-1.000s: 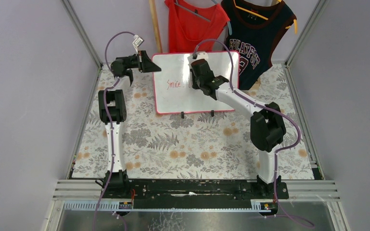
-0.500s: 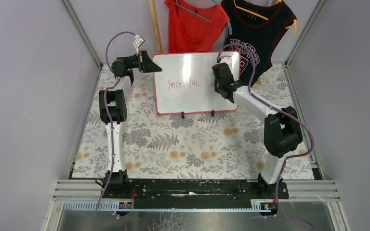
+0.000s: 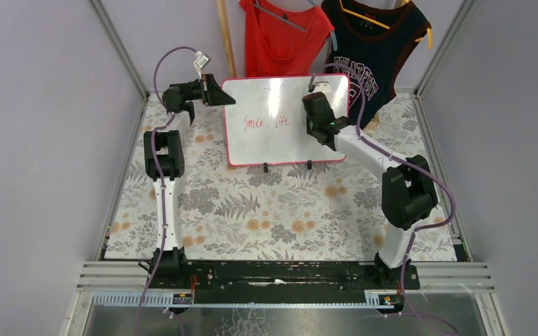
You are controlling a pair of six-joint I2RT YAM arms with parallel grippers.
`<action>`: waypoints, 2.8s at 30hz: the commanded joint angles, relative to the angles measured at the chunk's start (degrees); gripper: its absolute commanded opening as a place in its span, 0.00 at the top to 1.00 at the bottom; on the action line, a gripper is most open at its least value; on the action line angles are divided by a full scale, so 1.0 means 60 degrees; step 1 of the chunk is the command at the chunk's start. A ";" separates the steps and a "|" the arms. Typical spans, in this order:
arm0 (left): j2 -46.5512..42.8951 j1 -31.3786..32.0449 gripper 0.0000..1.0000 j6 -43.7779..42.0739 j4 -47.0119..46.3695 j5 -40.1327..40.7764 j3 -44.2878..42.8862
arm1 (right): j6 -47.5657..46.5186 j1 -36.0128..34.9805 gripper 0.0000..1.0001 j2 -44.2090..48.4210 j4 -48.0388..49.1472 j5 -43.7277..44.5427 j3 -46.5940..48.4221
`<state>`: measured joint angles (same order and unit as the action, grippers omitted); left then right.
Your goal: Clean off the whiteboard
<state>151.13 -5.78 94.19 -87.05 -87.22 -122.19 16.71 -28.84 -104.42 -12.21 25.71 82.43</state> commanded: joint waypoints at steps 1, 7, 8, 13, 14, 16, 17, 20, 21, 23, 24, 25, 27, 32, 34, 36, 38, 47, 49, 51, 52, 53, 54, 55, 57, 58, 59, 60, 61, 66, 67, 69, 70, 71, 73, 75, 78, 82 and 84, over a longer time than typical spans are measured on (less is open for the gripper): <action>-0.0228 0.0145 1.00 0.0231 -0.0730 -0.0727 0.0180 | 0.0090 -0.0769 1.00 -0.0367 0.0130 -0.0263 0.1058; -0.0300 0.0157 1.00 0.0223 -0.0740 -0.0741 0.0270 | 0.0139 -0.1096 1.00 -0.0867 0.0006 -0.0497 0.1707; -0.0302 0.0145 1.00 0.0224 -0.0741 -0.0752 0.0281 | 0.0124 -0.1104 1.00 -0.0864 0.0009 -0.0472 0.1683; -0.0295 0.0143 1.00 0.0209 -0.0741 -0.0792 0.0267 | -0.0173 -0.1060 1.00 -0.0645 0.0051 -0.0091 0.1298; -0.0272 0.0151 1.00 0.0217 -0.0741 -0.0786 0.0268 | -0.0221 -0.1011 1.00 -0.0607 0.0042 -0.0050 0.1203; -0.0274 0.0149 1.00 0.0211 -0.0741 -0.0769 0.0258 | -0.0279 -0.0867 1.00 -0.0480 0.0035 -0.0024 0.0979; -0.0259 0.0151 1.00 0.0210 -0.0741 -0.0771 0.0265 | -0.0269 -0.0764 1.00 -0.0407 0.0043 -0.0019 0.0856; -0.0269 0.0149 1.00 0.0202 -0.0741 -0.0756 0.0244 | -0.0273 -0.0421 1.00 -0.0118 0.0138 0.0007 0.0444; -0.0265 0.0157 1.00 0.0216 -0.0730 -0.0754 0.0228 | -0.0270 -0.0271 1.00 -0.0017 0.0142 0.0015 0.0320; -0.0250 0.0154 1.00 0.0224 -0.0727 -0.0755 0.0213 | -0.0247 0.0030 1.00 0.0209 0.0154 0.0019 0.0058; -0.0248 0.0145 1.00 0.0237 -0.0727 -0.0760 0.0186 | -0.0252 0.0194 1.00 0.0313 0.0157 0.0028 -0.0068; -0.0259 0.0145 1.00 0.0237 -0.0727 -0.0781 0.0182 | -0.0275 0.0348 1.00 0.0421 0.0152 0.0031 -0.0189; -0.0257 0.0158 1.00 0.0242 -0.0740 -0.0818 0.0194 | -0.0317 0.0634 1.00 0.0645 0.0162 0.0064 -0.0461; -0.0273 0.0146 1.00 0.0225 -0.0742 -0.0811 0.0238 | -0.0368 0.1026 1.00 0.1136 0.0276 -0.0004 -0.0869; -0.0262 0.0151 1.00 0.0224 -0.0743 -0.0773 0.0236 | -0.0299 0.1038 1.00 0.1140 0.0266 -0.0271 -0.0843; -0.0257 0.0143 1.00 0.0223 -0.0742 -0.0734 0.0238 | -0.0142 0.1014 1.00 0.1043 0.0255 -0.0594 -0.0774; -0.0276 0.0154 1.00 0.0238 -0.0741 -0.0726 0.0231 | 0.0070 0.1002 1.00 0.0936 0.0306 -0.0916 -0.0716; -0.0312 0.0179 1.00 0.0252 -0.0741 -0.0728 0.0264 | 0.0253 0.0119 1.00 0.0229 0.0479 -0.1253 -0.0247; -0.0323 0.0186 1.00 0.0253 -0.0742 -0.0727 0.0267 | 0.0201 -0.0152 1.00 0.0000 0.0500 -0.1332 -0.0017; -0.0324 0.0199 1.00 0.0260 -0.0741 -0.0727 0.0259 | 0.0150 -0.0403 1.00 -0.0213 0.0537 -0.1440 0.0181; -0.0324 0.0205 1.00 0.0260 -0.0741 -0.0732 0.0267 | 0.0131 -0.0512 1.00 -0.0317 0.0536 -0.1520 0.0297; -0.0316 0.0209 1.00 0.0268 -0.0741 -0.0730 0.0266 | 0.0128 -0.0630 1.00 -0.0455 0.0518 -0.1569 0.0412; -0.0312 0.0205 1.00 0.0268 -0.0741 -0.0722 0.0280 | 0.0130 -0.0685 1.00 -0.0545 0.0486 -0.1586 0.0499; -0.0333 0.0206 1.00 0.0268 -0.0741 -0.0721 0.0278 | 0.0150 -0.0723 1.00 -0.0598 0.0471 -0.1597 0.0569; -0.0344 0.0213 1.00 0.0264 -0.0741 -0.0727 0.0307 | 0.0214 -0.0730 1.00 -0.0621 0.0490 -0.1565 0.0590; -0.0348 0.0229 1.00 0.0262 -0.0741 -0.0727 0.0318 | 0.0212 -0.0730 1.00 -0.0615 0.0514 -0.1518 0.0551; -0.0345 0.0218 1.00 0.0264 -0.0741 -0.0734 0.0321 | 0.0193 -0.0738 1.00 -0.0599 0.0499 -0.1435 0.0526; -0.0345 0.0222 1.00 0.0257 -0.0741 -0.0717 0.0329 | 0.0167 -0.0720 1.00 -0.0599 0.0444 -0.1262 0.0505; -0.0335 0.0219 1.00 0.0267 -0.0741 -0.0724 0.0336 | 0.0138 -0.0709 1.00 -0.0585 0.0384 -0.1064 0.0482; -0.0349 0.0221 1.00 0.0257 -0.0741 -0.0775 0.0410 | 0.0133 -0.0351 1.00 -0.0433 0.0175 -0.0700 0.0160; -0.0354 0.0230 1.00 0.0265 -0.0741 -0.0792 0.0406 | 0.0160 -0.0227 1.00 -0.0346 0.0143 -0.0664 0.0061; -0.0383 0.0221 1.00 0.0263 -0.0741 -0.0854 0.0410 | 0.0216 0.0073 1.00 -0.0095 0.0096 -0.0488 -0.0265; -0.0386 0.0226 1.00 0.0266 -0.0743 -0.0878 0.0410 | 0.0231 0.0247 1.00 0.0031 0.0071 -0.0427 -0.0407; -0.0399 0.0230 1.00 0.0264 -0.0751 -0.0887 0.0401 | 0.0251 0.0490 1.00 0.0201 0.0055 -0.0400 -0.0562; -0.0390 0.0218 1.00 0.0260 -0.0747 -0.0887 0.0397 | 0.0182 0.0847 1.00 0.0520 0.0089 -0.0403 -0.0814; -0.0383 0.0228 1.00 0.0262 -0.0747 -0.0875 0.0399 | -0.0002 0.1085 1.00 0.0756 0.0075 -0.0352 -0.0946; -0.0355 0.0230 1.00 0.0257 -0.0756 -0.0843 0.0413 | -0.0316 0.1166 1.00 0.0879 0.0008 -0.0234 -0.0894; -0.0316 0.0226 1.00 0.0257 -0.0756 -0.0808 0.0414 | -0.0312 0.1155 1.00 0.0663 -0.0156 -0.0876 -0.0438; -0.0317 0.0250 1.00 0.0268 -0.0756 -0.0785 0.0427 | -0.0154 0.1093 1.00 0.0446 -0.0239 -0.1210 -0.0097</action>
<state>151.11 -5.28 93.91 -87.48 -86.32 -120.49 15.97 -21.15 -101.21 -12.97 21.28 77.21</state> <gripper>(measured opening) 0.044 0.250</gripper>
